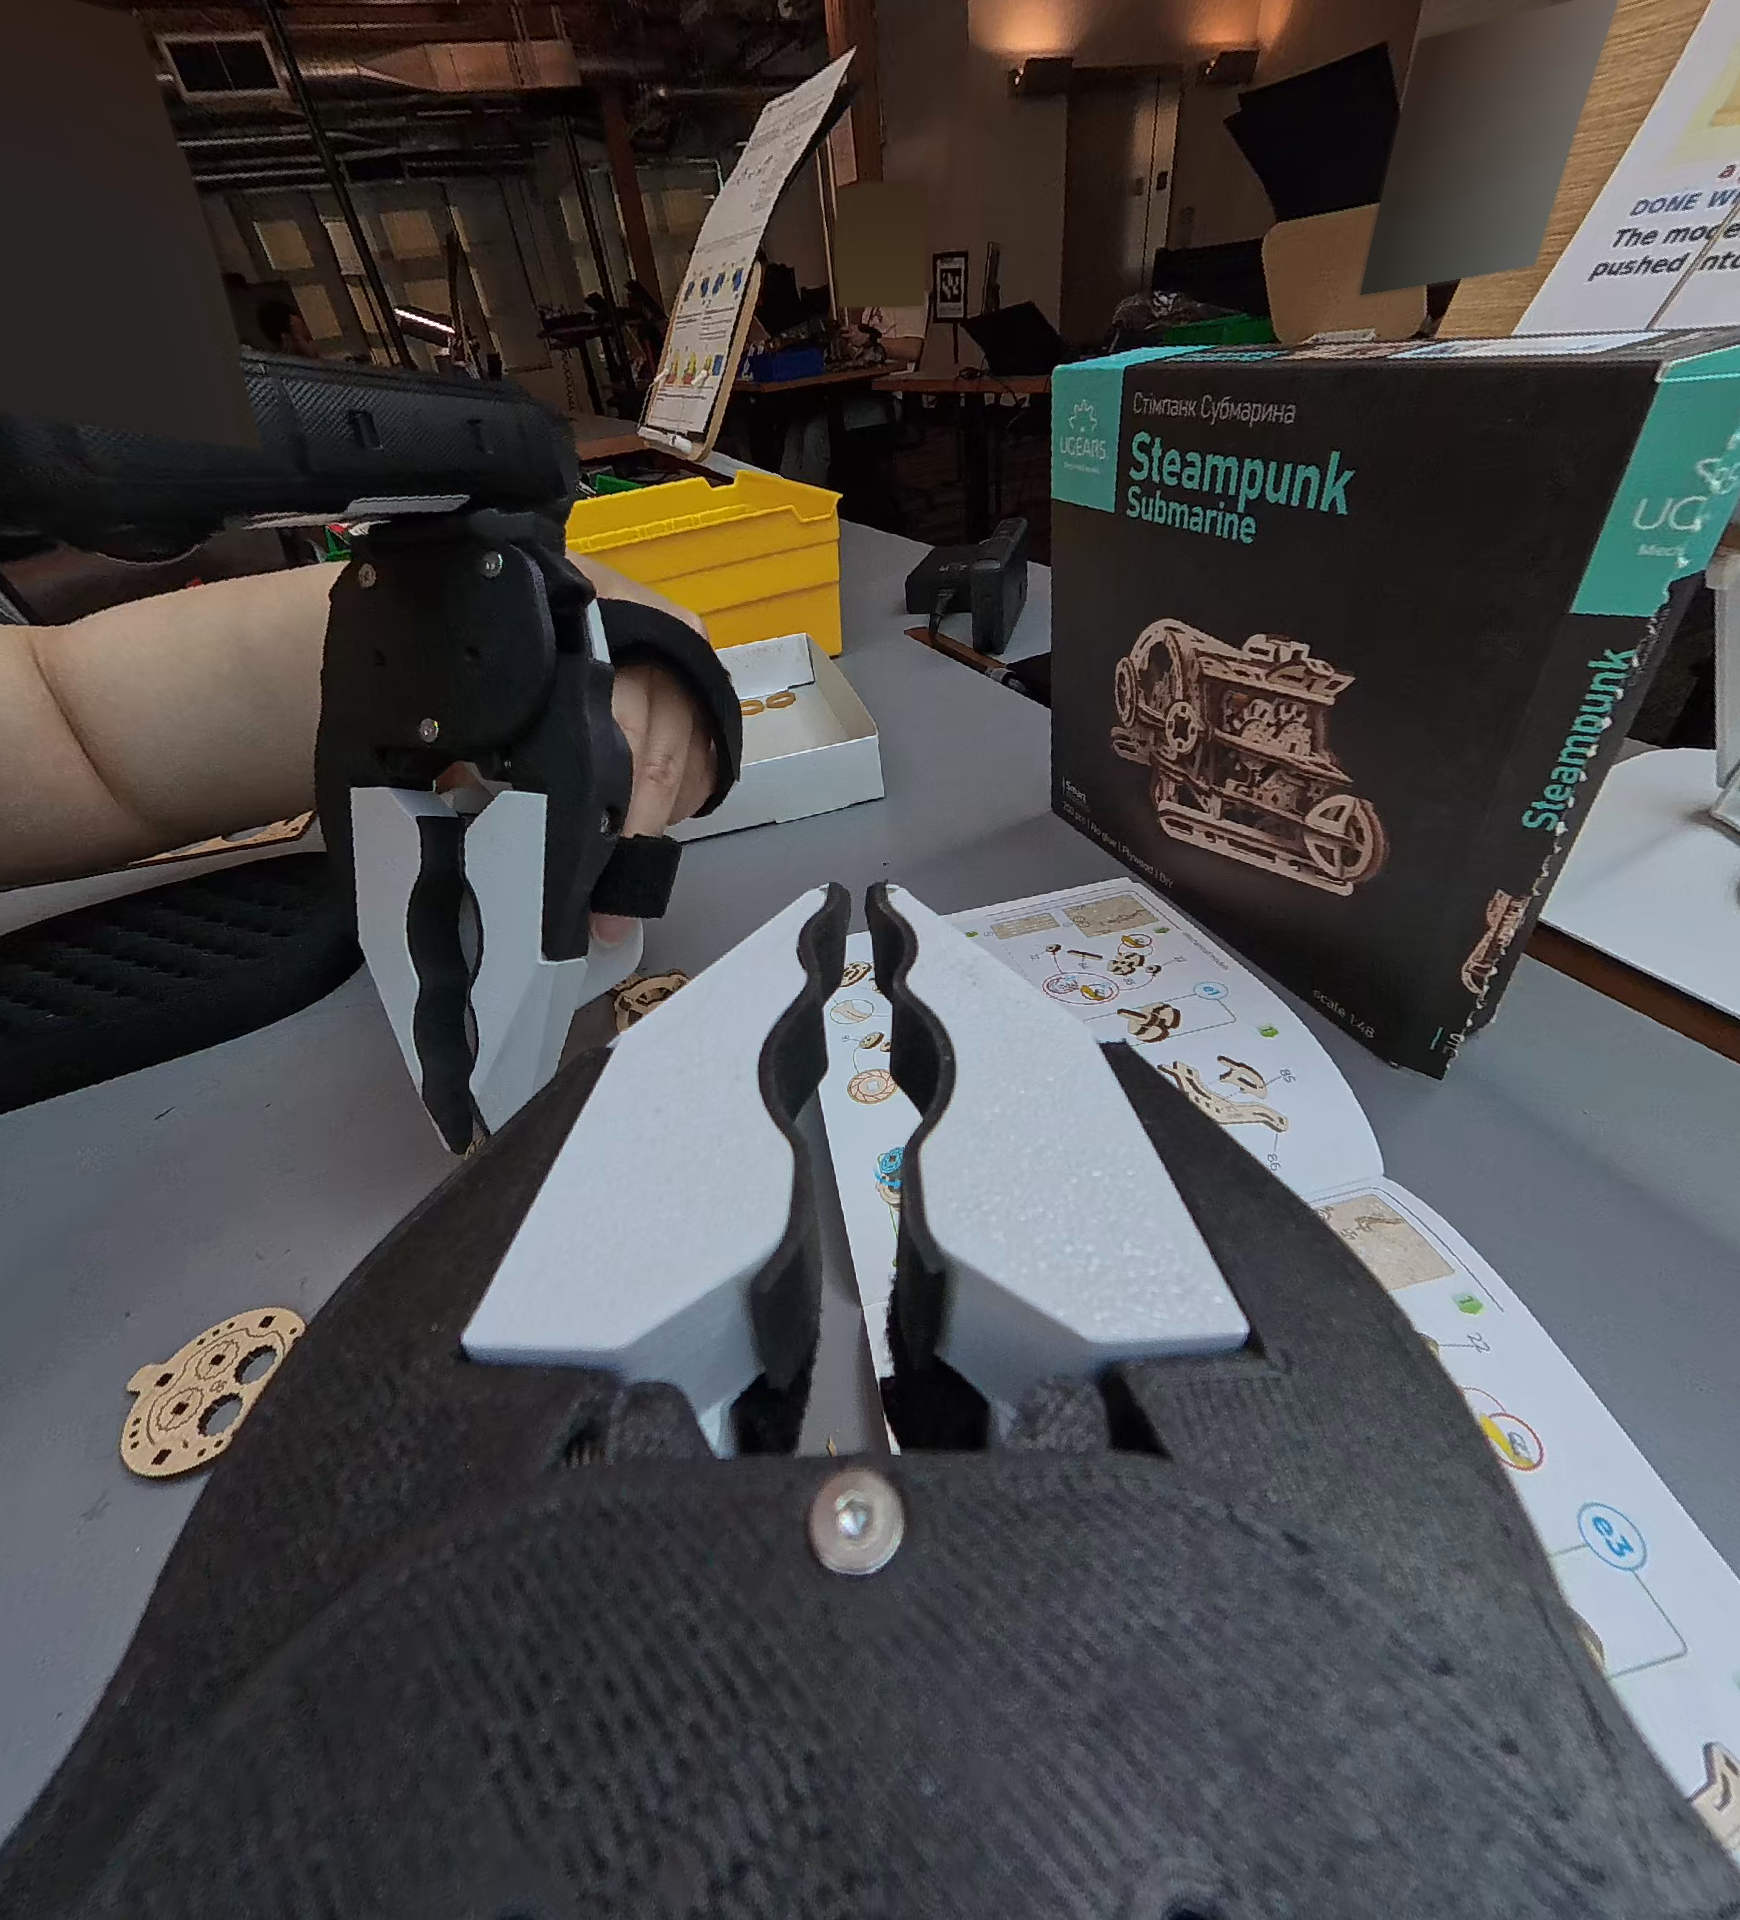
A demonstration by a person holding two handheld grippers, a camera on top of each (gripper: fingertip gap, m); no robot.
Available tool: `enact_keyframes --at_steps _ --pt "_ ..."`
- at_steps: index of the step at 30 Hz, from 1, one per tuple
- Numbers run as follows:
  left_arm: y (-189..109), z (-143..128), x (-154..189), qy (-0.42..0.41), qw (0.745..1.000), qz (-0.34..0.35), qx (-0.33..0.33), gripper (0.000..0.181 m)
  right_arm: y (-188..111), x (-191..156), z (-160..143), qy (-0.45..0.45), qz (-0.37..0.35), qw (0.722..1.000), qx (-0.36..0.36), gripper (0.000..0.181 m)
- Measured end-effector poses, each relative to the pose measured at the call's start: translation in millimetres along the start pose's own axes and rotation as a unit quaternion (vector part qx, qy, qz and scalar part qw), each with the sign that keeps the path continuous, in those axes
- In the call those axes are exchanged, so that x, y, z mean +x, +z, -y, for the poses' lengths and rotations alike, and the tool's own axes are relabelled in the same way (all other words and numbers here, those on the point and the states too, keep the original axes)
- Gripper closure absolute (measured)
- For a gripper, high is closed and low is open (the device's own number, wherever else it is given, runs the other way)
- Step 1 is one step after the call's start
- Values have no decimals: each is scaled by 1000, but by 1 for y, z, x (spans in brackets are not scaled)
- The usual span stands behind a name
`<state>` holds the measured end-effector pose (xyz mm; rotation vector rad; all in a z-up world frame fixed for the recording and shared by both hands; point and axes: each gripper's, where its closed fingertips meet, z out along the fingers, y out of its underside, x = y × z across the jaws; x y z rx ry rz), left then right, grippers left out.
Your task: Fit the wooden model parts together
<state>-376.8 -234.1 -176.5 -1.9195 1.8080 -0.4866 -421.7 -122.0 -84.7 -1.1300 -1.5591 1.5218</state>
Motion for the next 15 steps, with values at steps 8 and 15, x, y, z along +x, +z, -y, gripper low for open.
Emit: enact_keyframes --at_steps 8,15 --pt "1 0 -1 -6 1000 -1 10 171 0 -1 -1 0 2 1000 -1 178" --pt "1 1 -1 -27 999 -7 24 170 1 -2 -1 0 3 1000 -2 178"
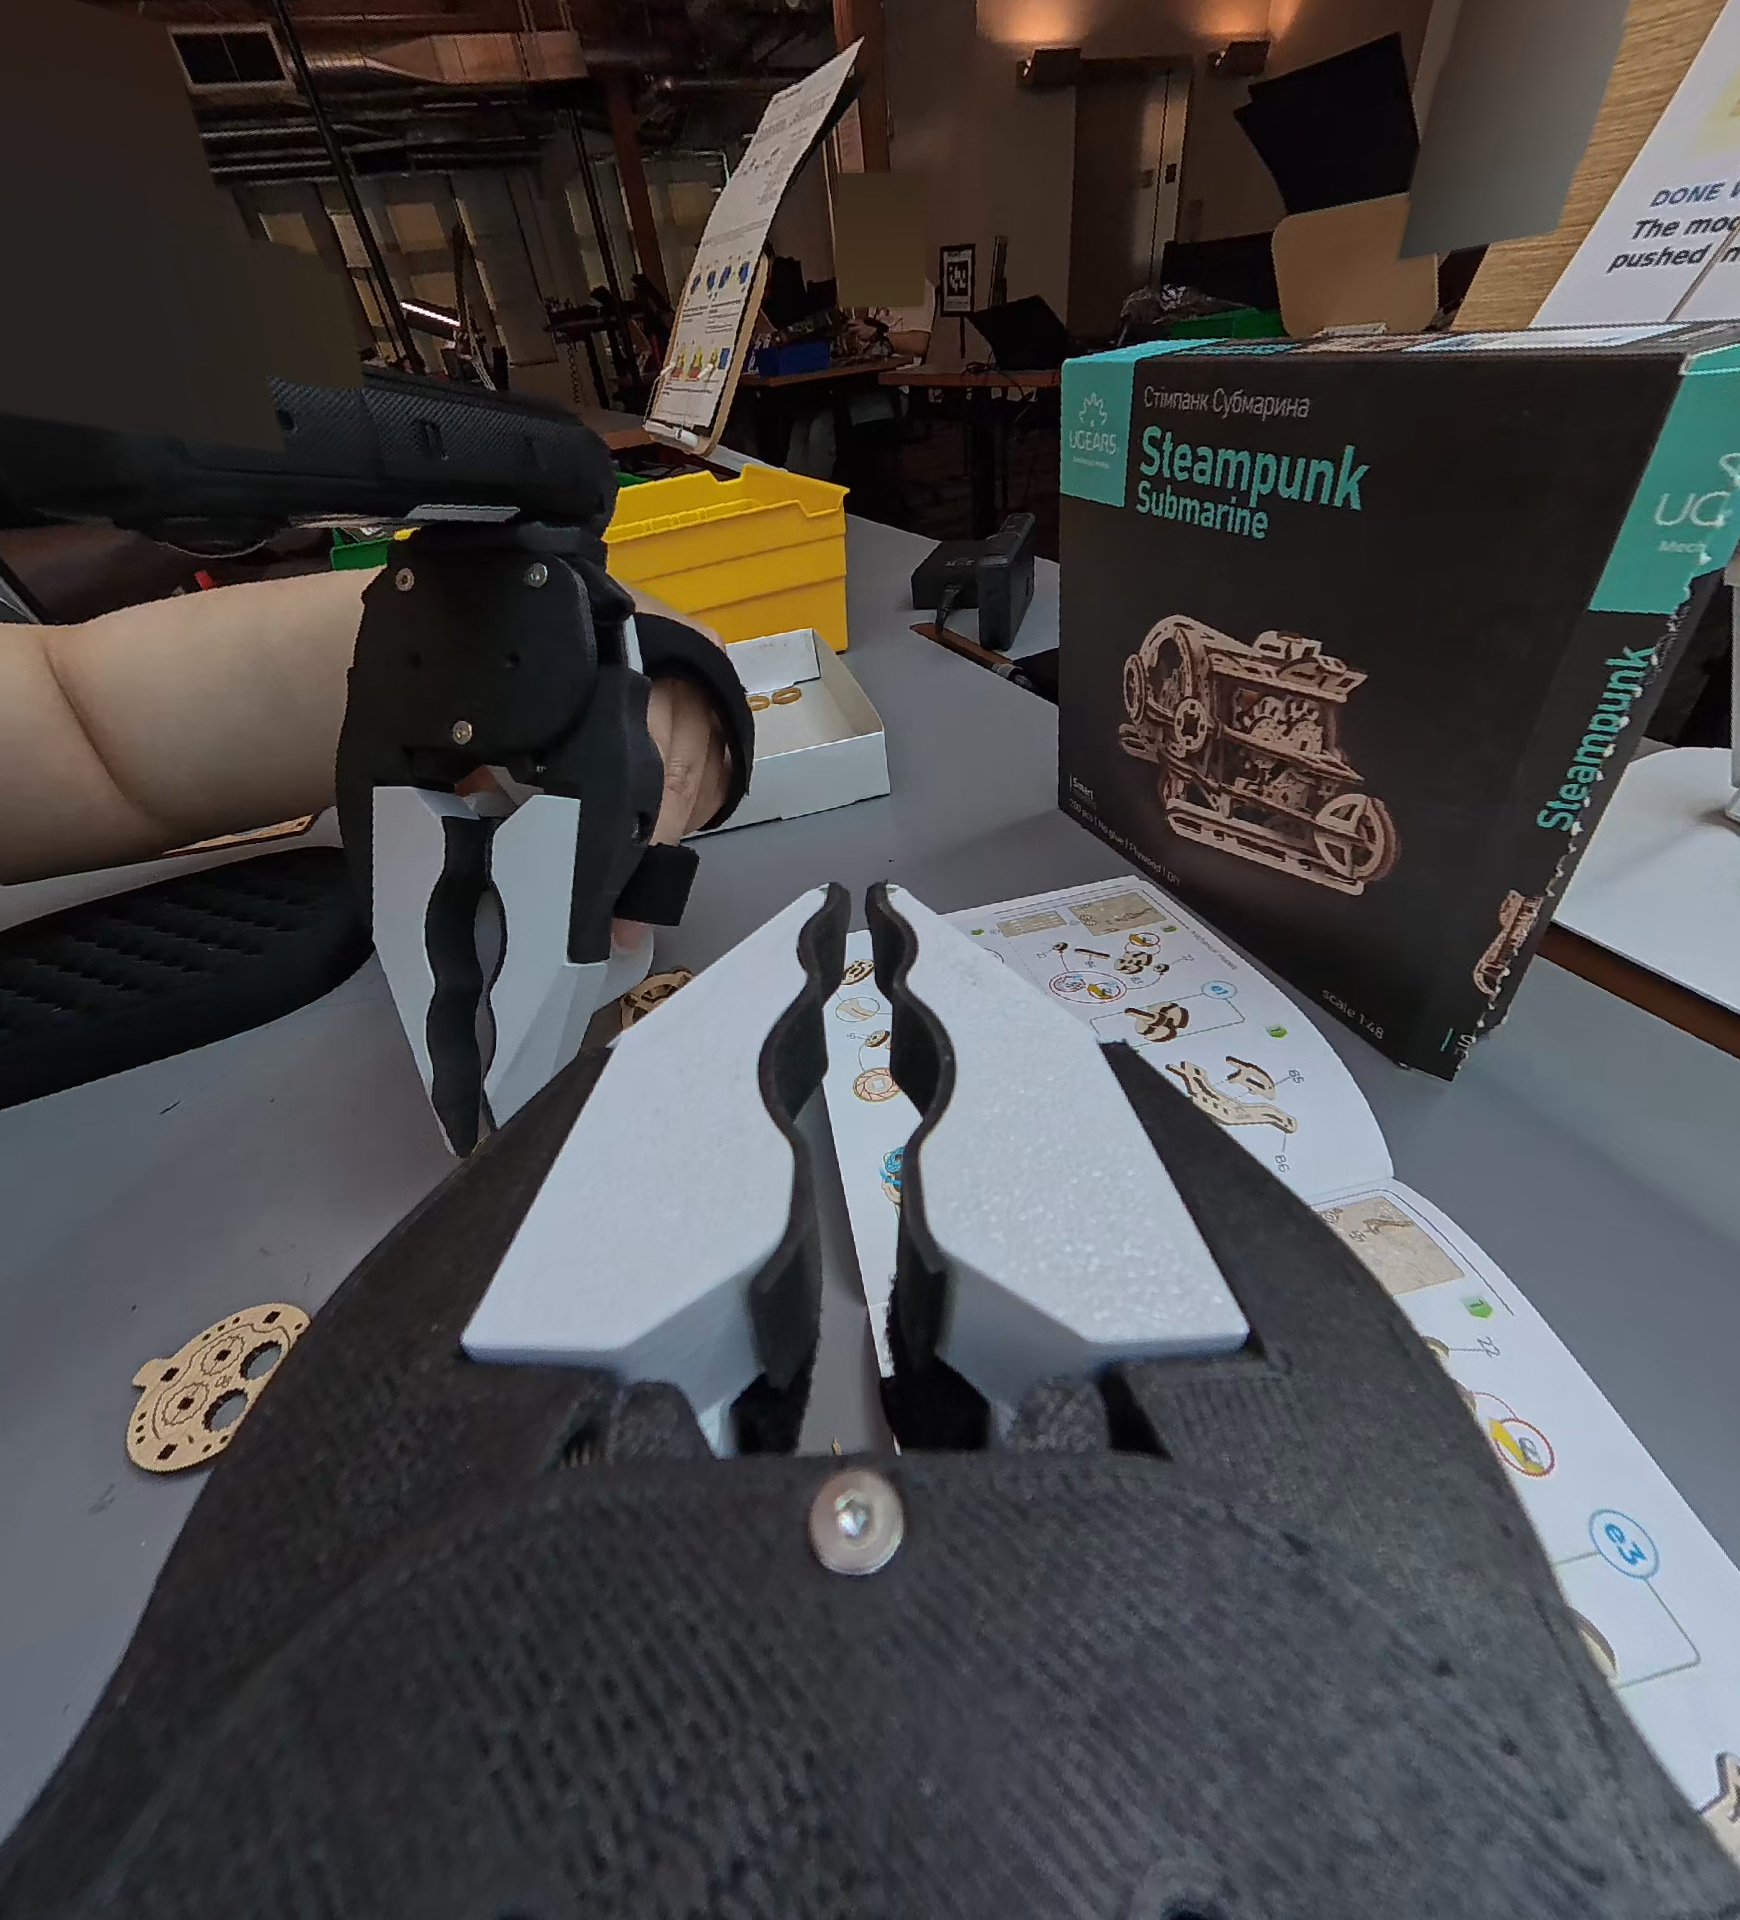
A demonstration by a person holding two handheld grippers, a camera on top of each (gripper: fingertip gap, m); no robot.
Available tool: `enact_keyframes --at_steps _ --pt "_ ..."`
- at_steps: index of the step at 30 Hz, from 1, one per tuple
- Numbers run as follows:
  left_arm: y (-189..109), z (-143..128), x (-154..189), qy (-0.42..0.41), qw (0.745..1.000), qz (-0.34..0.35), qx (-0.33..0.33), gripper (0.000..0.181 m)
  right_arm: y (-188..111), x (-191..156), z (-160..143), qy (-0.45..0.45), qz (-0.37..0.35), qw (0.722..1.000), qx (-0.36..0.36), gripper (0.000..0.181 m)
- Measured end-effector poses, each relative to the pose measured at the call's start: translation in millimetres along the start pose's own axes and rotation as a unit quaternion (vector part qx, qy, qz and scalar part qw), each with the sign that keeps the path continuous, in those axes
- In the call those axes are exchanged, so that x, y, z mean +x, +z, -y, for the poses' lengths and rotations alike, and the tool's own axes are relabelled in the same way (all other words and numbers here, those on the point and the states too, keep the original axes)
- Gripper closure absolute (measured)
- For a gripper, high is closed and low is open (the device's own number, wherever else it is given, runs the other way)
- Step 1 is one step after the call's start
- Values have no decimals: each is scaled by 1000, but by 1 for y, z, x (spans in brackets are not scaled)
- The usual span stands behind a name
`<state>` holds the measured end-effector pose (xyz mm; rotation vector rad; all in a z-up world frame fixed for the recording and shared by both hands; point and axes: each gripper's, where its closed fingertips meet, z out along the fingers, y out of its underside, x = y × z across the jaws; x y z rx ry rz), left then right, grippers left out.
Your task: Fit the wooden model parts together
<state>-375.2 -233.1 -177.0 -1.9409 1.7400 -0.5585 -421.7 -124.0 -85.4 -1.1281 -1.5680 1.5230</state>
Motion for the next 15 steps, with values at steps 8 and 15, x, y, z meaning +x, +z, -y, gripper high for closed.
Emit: enact_keyframes --at_steps 8,15 --pt "1 2 -2 -9 999 24 23 170 0 0 0 0 0 1000 0 178" --pt "-2 -1 0 -24 998 36 39 170 2 -2 -1 0 7 1000 -2 178"
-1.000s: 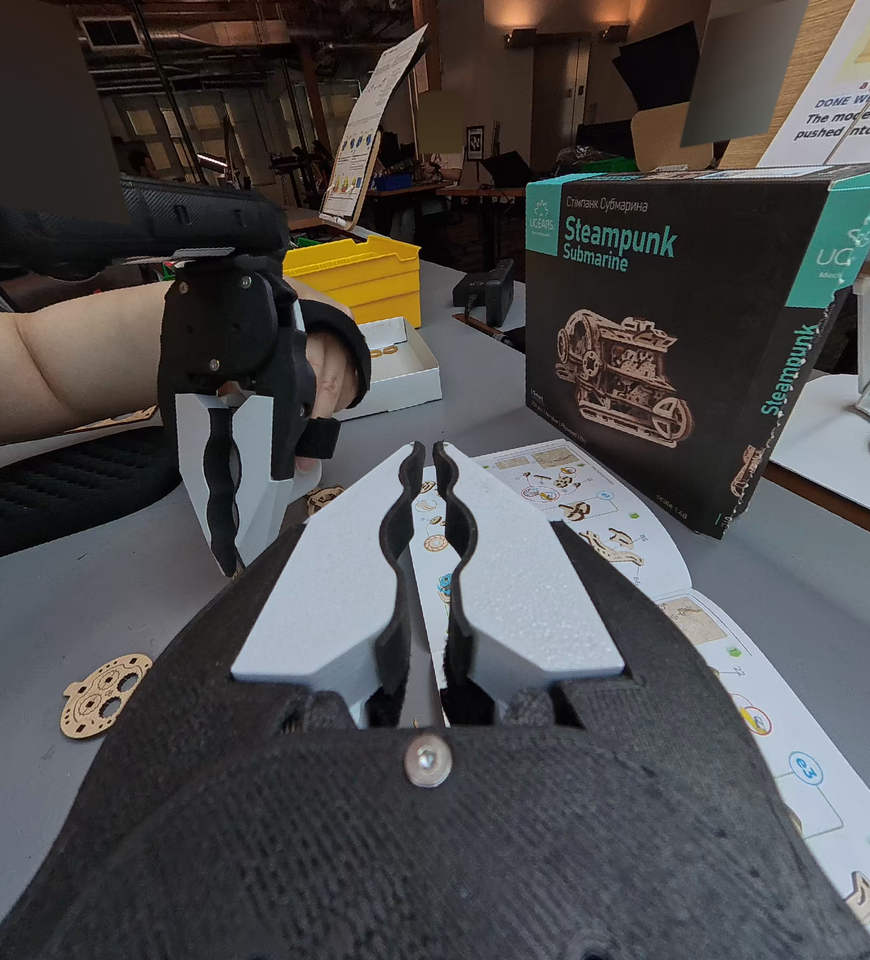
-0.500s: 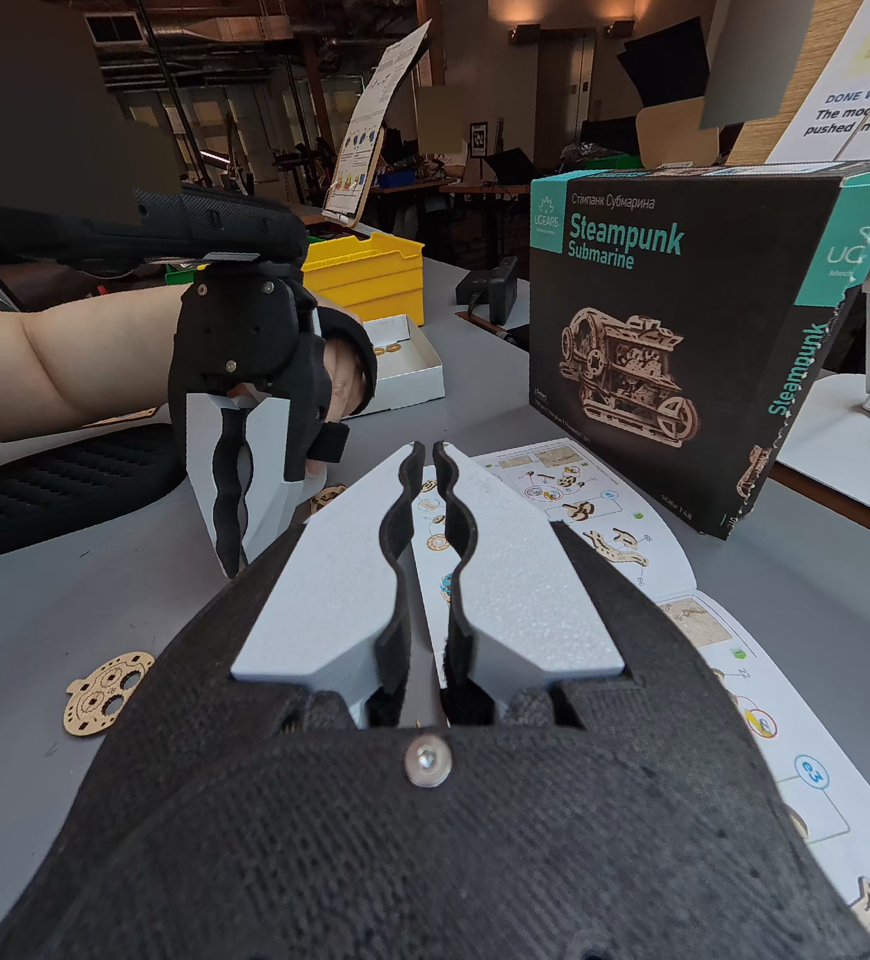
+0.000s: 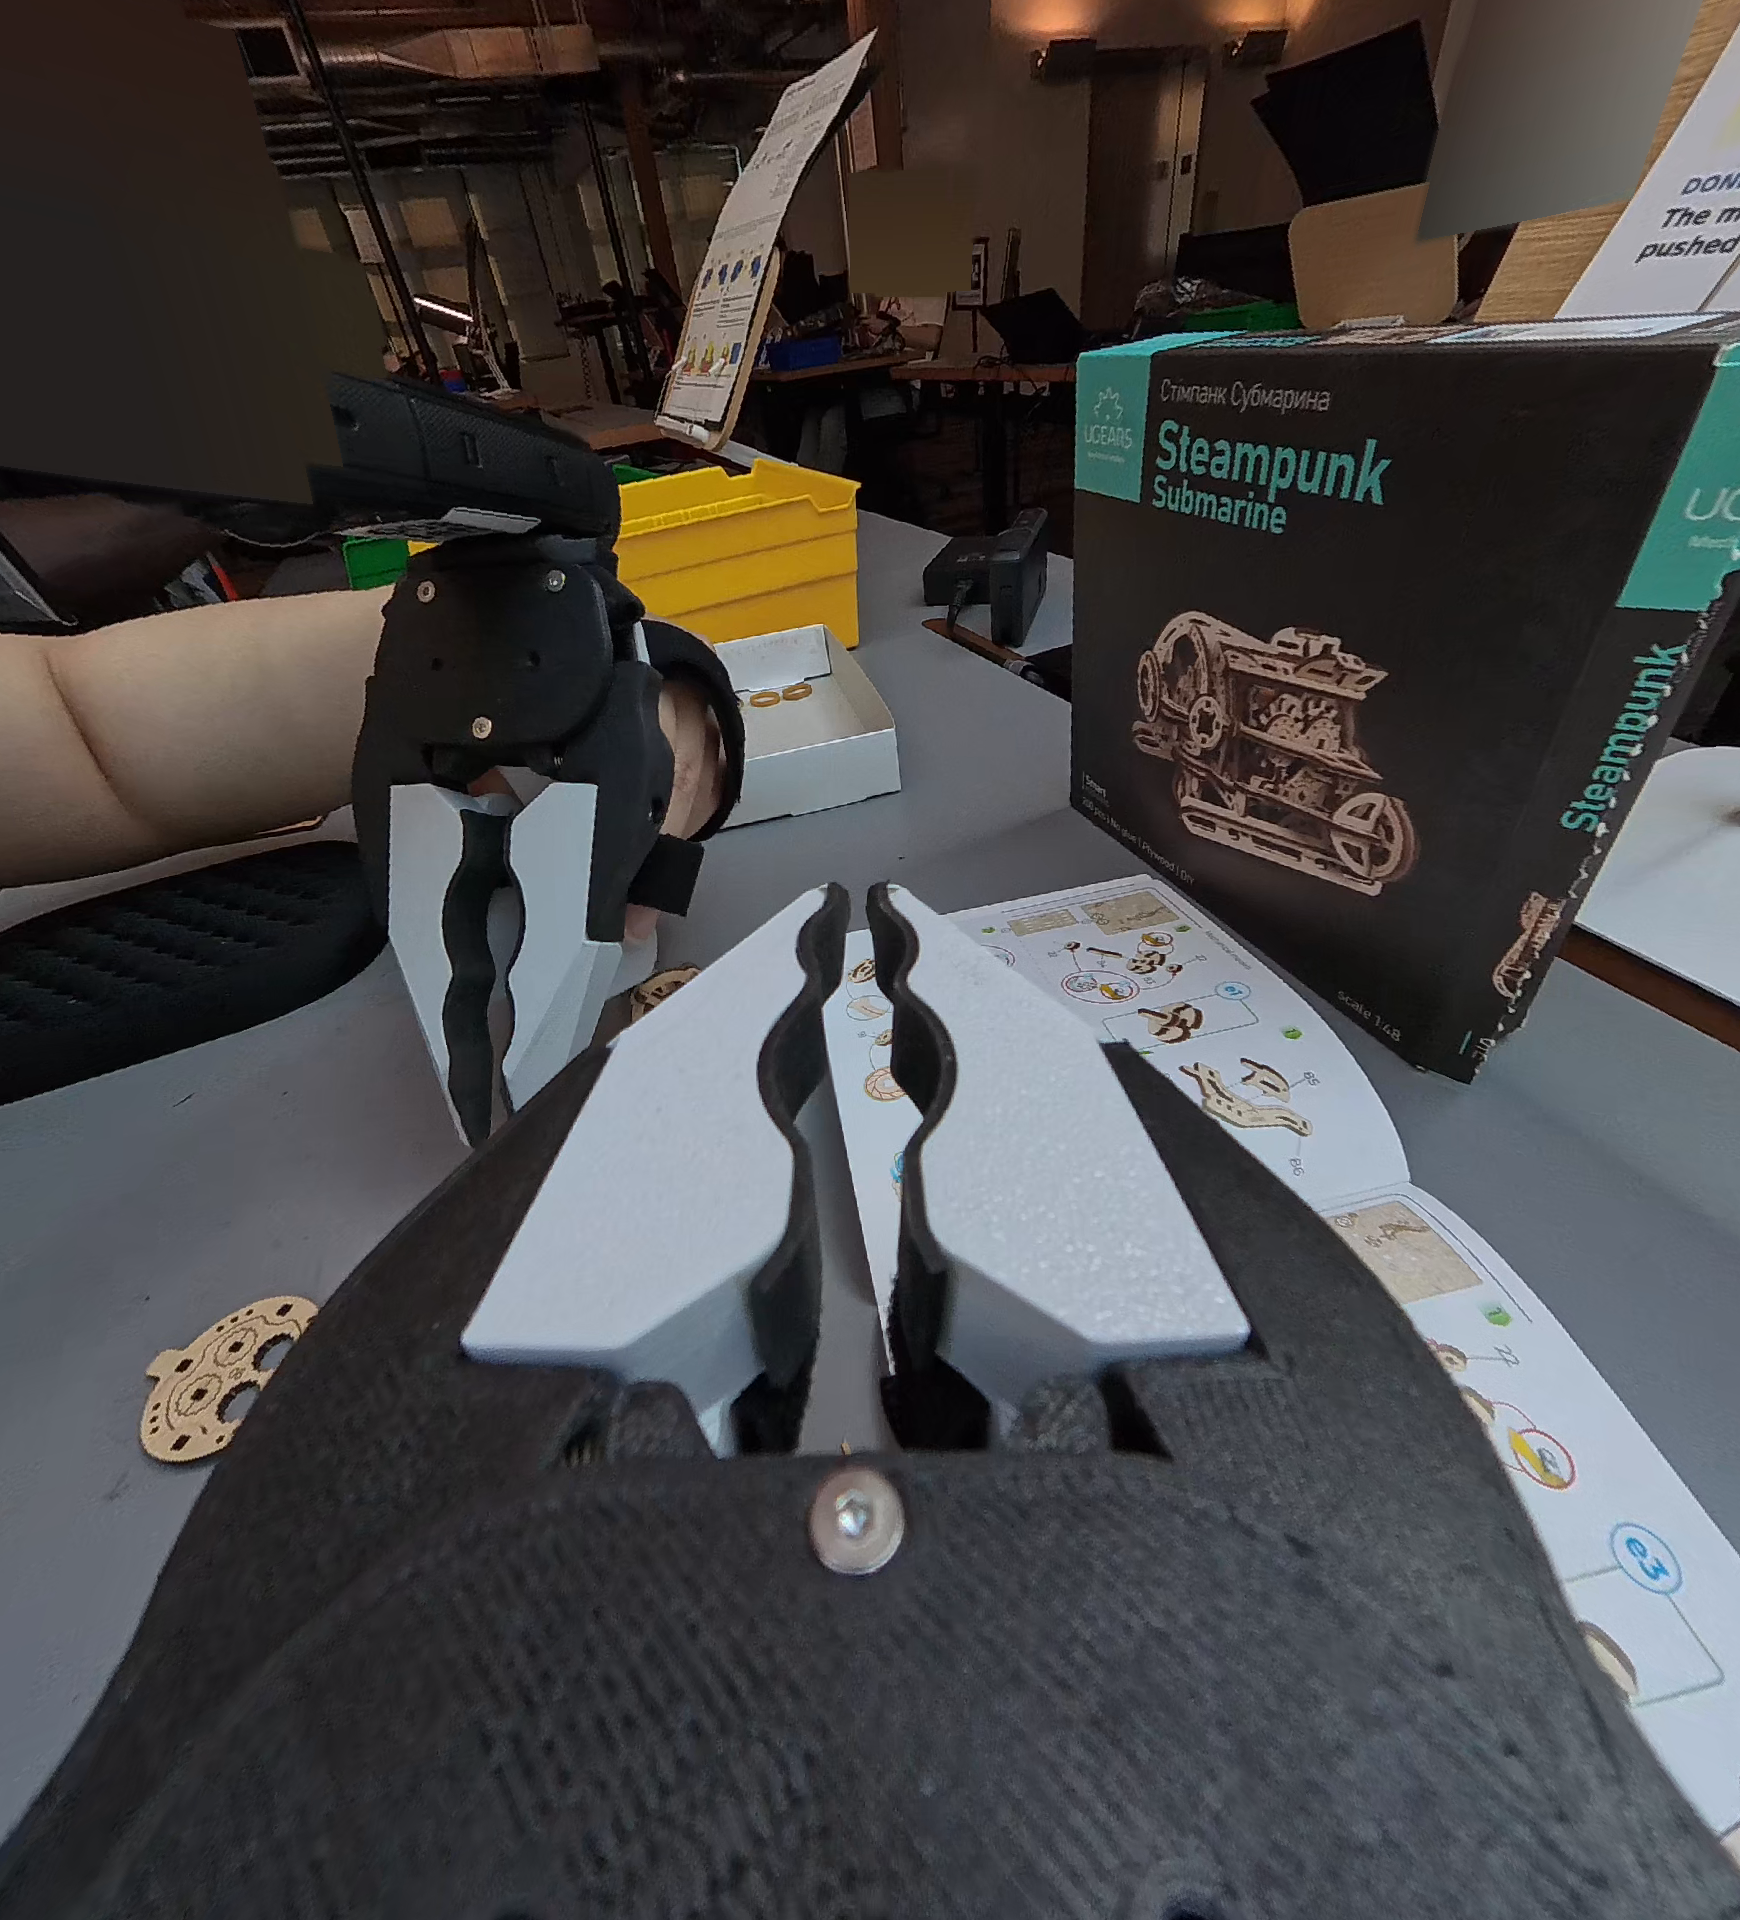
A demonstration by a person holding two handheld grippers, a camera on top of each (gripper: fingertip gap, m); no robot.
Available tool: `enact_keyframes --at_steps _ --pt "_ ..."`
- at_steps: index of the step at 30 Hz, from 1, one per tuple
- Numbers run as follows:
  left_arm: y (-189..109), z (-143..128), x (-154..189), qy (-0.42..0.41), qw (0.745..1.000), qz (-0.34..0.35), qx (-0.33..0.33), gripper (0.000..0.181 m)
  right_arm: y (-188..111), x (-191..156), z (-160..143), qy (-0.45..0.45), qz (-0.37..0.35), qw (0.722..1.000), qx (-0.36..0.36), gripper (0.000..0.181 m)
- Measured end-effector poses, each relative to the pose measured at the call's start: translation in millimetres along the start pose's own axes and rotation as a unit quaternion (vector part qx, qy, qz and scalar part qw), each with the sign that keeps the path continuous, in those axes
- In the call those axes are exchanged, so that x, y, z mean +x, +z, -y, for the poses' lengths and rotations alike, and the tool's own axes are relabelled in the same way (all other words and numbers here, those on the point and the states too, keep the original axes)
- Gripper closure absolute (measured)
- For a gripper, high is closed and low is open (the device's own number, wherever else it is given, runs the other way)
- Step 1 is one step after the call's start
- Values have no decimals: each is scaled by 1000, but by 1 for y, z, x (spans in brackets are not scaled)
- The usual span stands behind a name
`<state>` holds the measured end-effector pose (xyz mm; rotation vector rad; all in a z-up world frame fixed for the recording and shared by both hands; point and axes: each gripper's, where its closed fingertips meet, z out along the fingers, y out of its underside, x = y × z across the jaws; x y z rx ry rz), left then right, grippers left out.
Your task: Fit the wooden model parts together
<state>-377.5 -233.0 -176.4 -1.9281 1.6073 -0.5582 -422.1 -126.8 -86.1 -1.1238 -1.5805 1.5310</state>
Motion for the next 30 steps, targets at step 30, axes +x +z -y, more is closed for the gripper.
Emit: enact_keyframes --at_steps 30 --pt "2 -6 -3 -1 998 55 -20 171 23 -101 -91 -135 215 944 -212 172"
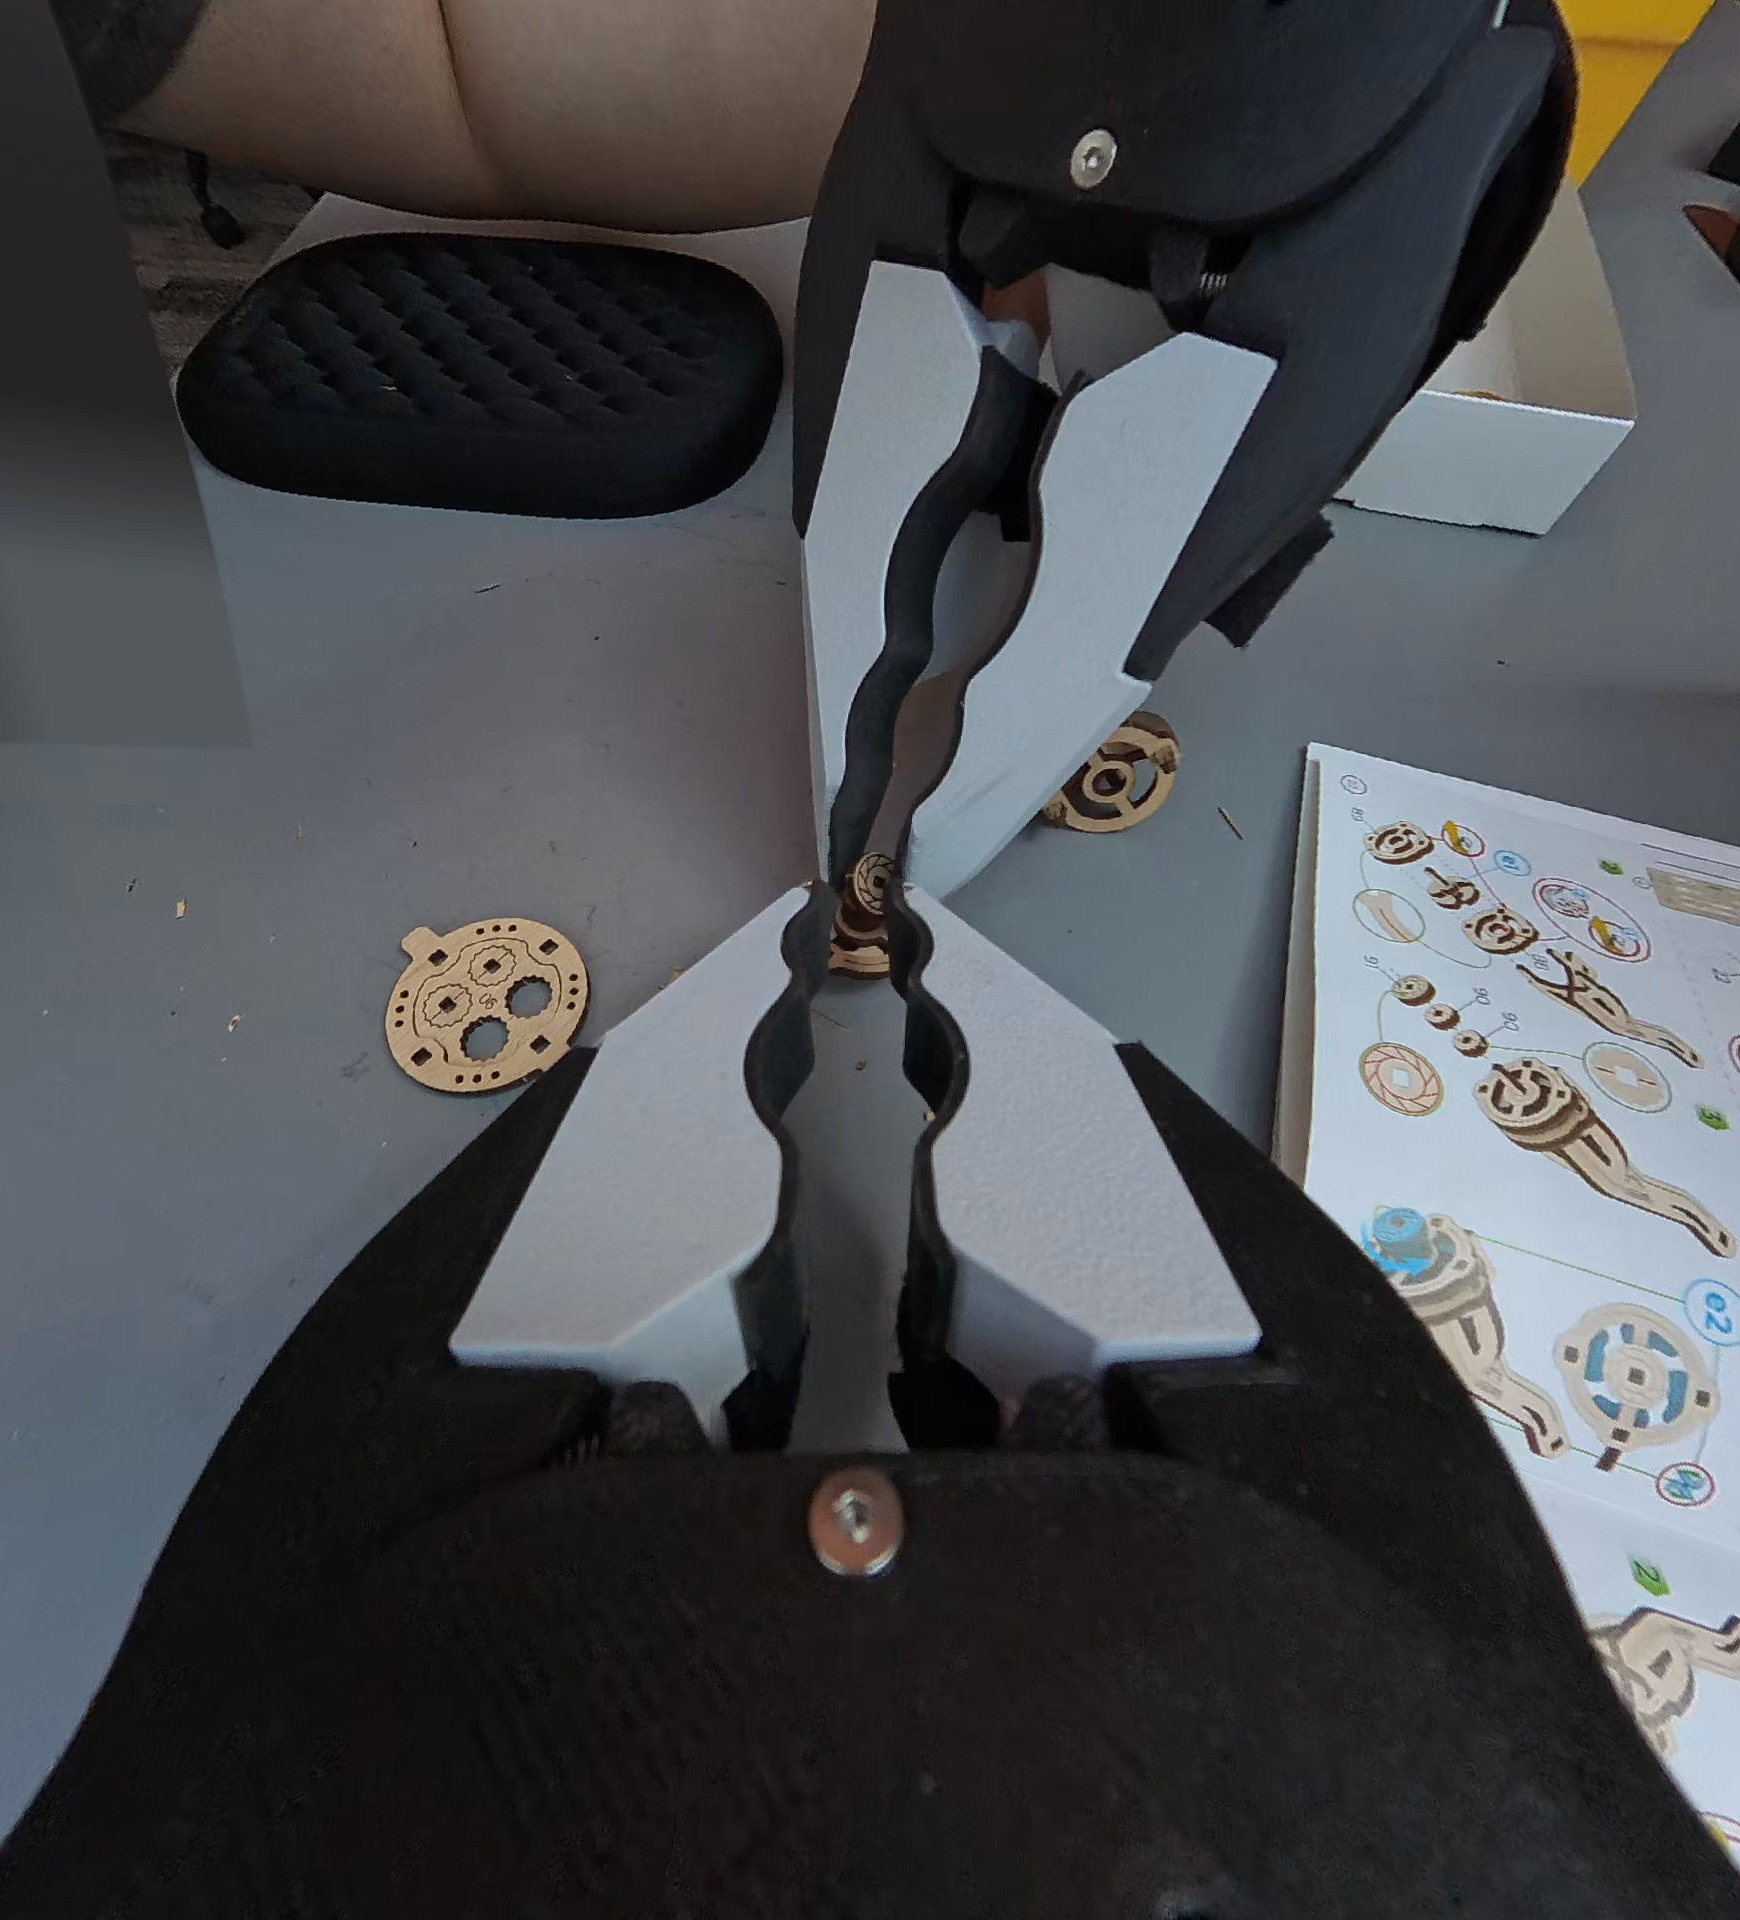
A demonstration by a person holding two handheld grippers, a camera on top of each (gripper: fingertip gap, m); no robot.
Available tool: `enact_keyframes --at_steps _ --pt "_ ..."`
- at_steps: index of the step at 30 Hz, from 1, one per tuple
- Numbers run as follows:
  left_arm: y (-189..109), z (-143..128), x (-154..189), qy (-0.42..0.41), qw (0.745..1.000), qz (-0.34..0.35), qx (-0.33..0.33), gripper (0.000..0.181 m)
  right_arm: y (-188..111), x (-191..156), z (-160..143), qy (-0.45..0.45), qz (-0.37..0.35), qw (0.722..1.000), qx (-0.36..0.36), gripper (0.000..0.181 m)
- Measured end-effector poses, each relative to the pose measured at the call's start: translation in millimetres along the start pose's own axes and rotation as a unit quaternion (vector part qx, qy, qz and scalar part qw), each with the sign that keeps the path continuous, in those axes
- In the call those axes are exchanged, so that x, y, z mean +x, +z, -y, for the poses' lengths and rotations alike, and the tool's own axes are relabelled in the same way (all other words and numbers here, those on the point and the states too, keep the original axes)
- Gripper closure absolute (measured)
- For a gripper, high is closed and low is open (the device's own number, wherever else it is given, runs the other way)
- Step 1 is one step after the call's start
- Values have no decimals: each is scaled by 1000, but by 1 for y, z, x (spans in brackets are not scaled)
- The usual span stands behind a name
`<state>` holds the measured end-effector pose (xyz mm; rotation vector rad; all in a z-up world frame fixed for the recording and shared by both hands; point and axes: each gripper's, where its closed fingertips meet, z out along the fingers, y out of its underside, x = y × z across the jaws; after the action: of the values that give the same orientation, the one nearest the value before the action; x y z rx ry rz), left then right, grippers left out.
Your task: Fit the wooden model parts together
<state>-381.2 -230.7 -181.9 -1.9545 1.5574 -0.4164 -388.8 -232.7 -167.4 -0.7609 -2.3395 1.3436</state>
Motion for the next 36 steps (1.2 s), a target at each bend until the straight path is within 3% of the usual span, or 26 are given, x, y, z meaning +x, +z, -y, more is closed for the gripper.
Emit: enact_keyframes --at_steps 26,36 --pt "2 2 4 0 1000 0 -16 170 0 -3 -1 -1 9 1000 -2 172" --pt "3 2 3 7 1000 9 -17 171 4 -5 1 -86 -31 996 -18 179"
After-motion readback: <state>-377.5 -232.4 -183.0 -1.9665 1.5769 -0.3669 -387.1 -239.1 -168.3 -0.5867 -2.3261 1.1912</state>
